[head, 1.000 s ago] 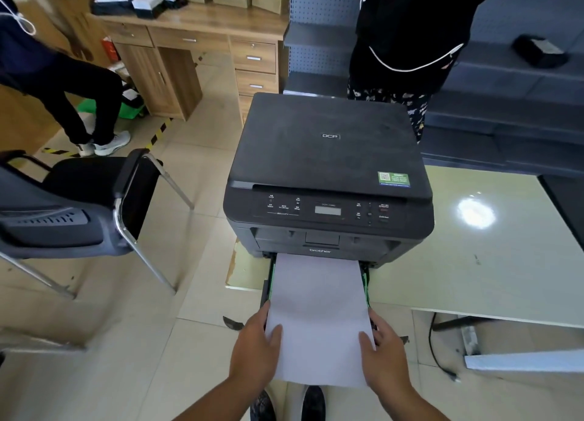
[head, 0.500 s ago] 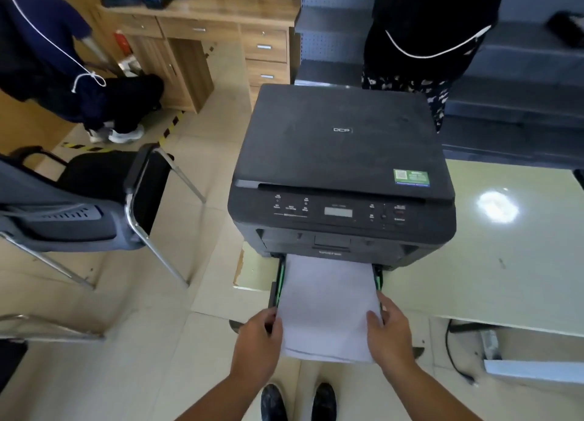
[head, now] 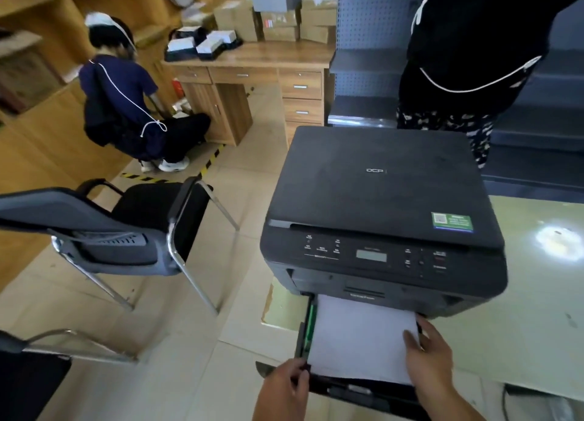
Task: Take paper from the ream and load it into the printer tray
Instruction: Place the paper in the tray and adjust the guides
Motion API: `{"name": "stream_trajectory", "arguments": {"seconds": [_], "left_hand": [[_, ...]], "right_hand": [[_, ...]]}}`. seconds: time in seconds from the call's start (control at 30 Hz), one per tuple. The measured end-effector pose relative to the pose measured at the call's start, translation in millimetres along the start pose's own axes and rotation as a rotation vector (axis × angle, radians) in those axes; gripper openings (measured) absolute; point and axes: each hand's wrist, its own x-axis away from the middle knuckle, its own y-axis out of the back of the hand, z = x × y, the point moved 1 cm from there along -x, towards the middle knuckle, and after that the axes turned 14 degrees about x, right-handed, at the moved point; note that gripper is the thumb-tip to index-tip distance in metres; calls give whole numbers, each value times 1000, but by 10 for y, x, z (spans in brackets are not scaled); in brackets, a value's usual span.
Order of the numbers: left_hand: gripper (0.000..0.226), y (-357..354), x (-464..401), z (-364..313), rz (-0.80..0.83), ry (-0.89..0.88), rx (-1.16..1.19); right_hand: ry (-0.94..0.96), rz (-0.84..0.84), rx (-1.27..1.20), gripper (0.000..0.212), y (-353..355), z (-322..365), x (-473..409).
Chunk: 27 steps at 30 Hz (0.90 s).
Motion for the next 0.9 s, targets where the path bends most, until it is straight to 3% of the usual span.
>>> {"name": "stream_trajectory", "arguments": {"seconds": [0.33,0.6,0.73,0.9], "left_hand": [[22,-106,67,65,-20,-59,-72],[21,-94,106,-20,4,-47,-109],[20,-94,65,-118,9,-61,-169],[22,-137,-91,-249,-54,-129,-183]], "right_hand": [[27,-60,176,38,-227,-78,-94],[3,-92,74,46,-317,-114,-103],[83,-111,70,47,-225,-111,-56],[398,-284,448,39,19,-272,-28]]}}
